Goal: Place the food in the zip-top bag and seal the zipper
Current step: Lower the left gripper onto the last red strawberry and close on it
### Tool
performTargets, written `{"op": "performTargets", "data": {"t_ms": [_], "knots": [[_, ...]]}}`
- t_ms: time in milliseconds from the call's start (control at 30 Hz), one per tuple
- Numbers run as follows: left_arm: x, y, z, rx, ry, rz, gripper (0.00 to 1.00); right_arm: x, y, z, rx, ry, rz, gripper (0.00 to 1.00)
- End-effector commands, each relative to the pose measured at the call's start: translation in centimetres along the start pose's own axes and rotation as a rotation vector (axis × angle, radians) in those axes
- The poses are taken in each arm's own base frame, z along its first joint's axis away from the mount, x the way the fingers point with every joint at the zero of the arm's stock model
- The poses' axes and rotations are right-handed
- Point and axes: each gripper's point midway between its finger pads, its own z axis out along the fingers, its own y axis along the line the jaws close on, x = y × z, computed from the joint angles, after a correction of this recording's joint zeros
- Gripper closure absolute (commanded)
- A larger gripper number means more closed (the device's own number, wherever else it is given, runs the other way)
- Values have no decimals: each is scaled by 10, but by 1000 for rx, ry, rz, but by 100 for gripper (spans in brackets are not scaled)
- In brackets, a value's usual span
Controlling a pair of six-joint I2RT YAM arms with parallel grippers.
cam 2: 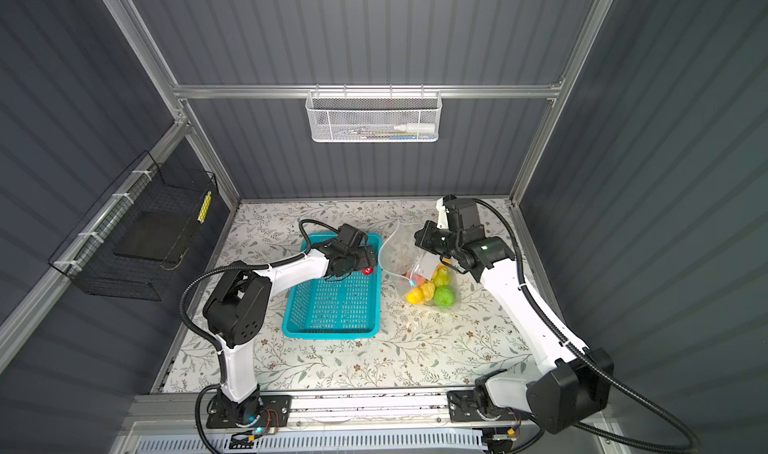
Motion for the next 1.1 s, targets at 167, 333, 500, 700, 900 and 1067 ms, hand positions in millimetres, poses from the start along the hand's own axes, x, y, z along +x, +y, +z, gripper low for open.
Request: {"op": "performTargets", "data": {"t_ms": [167, 333, 500, 700, 900, 1067], "knots": [[4, 3, 10, -33, 17, 2, 5, -4, 6, -8, -8, -21, -24, 100], [10, 6, 14, -33, 34, 11, 10, -4, 4, -8, -4, -22, -25, 100], [12, 11, 19, -54, 37, 33, 17, -3, 3, -8, -1, -20, -25, 100], [15, 15, 27, -74, 50, 67, 28, -4, 3, -8, 2, -23, -29, 100], [7, 12, 31, -96, 40, 103, 18, -4, 3, -8, 5, -23, -30, 100], [5, 14, 35, -115, 43, 178, 18, -6, 5, -9, 3, -25, -32, 100]]}}
